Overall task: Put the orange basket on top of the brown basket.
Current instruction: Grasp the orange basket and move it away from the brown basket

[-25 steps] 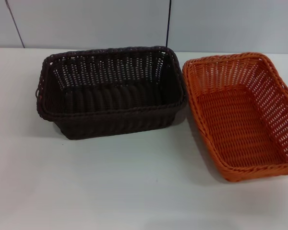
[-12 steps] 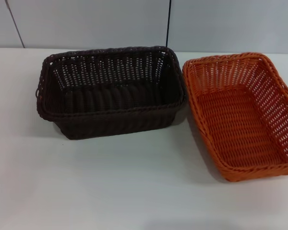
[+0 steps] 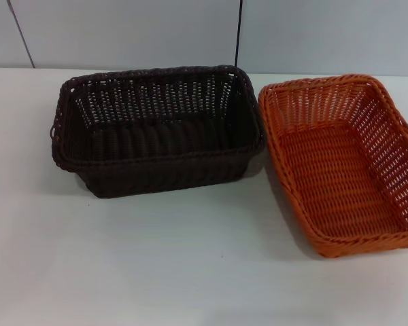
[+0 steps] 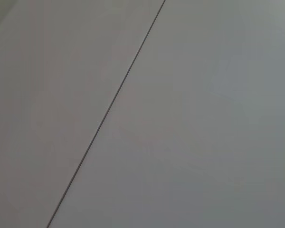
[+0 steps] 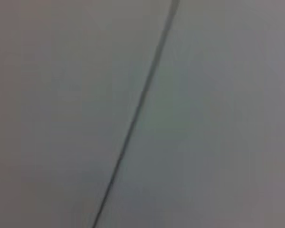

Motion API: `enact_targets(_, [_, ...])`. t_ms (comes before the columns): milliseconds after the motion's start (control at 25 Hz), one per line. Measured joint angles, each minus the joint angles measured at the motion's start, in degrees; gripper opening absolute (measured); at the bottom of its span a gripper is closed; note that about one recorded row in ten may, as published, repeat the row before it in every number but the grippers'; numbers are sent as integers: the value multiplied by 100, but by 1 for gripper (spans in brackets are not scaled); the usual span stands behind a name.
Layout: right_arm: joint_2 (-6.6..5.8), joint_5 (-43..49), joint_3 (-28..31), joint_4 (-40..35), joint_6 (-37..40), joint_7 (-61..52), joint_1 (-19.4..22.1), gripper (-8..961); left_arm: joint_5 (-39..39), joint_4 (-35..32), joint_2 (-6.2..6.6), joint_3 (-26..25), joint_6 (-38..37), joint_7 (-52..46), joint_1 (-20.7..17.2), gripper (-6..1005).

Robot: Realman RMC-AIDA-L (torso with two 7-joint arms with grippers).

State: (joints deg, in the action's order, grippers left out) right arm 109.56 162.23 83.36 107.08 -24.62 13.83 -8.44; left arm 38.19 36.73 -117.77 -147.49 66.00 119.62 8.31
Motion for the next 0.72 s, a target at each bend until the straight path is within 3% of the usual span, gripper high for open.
enact_targets(40, [18, -117, 56, 62, -352, 308, -131, 670, 0, 7, 0, 20, -41, 0, 6, 513])
enact_targets(120, [236, -854, 483, 172, -1562, 1681, -613, 670, 0, 7, 0, 20, -41, 0, 6, 512])
enact_targets(200, [310, -1096, 633, 154, -1869, 2078, -740, 670, 2, 41, 27, 41, -142, 1, 27, 512])
enact_targets(240, [422, -1449, 914, 71, -2294, 2569, -955, 669, 3, 37, 36, 19, -161, 13, 56, 512])
enact_targets(280, [604, -2053, 1555, -185, -3163, 3425, -1471, 669, 3, 37, 36, 19, -161, 13, 56, 512])
enact_targets(320, [604, -2053, 1555, -185, -3163, 3425, -1471, 669, 4, 29, 39, 6, -167, 28, 73, 512])
enact_targets(400, [648, -2475, 2154, -620, -4058, 3961, -2066, 669, 1, 40, 25, -1, -168, 29, 82, 512])
enact_targets(440, [627, -2638, 2395, -871, -4497, 4133, -2384, 669, 1, 40, 25, -1, -168, 29, 82, 512])
enact_targets(480, [549, -2787, 2702, -1373, -5258, 4413, -2952, 669, -13, 53, 11, -4, -170, 24, 97, 512])
enact_targets(520, [549, -2787, 2702, -1373, -5258, 4413, -2952, 669, -13, 53, 11, -4, -170, 24, 97, 512])
enact_targets(680, [394, -3002, 3013, -2406, -6655, 5167, -3851, 668, -42, 8, -7, -20, -284, 12, 240, 512])
enact_targets(720, [394, -3002, 3013, -2406, -6655, 5167, -3851, 668, -42, 8, -7, -20, -284, 12, 240, 512])
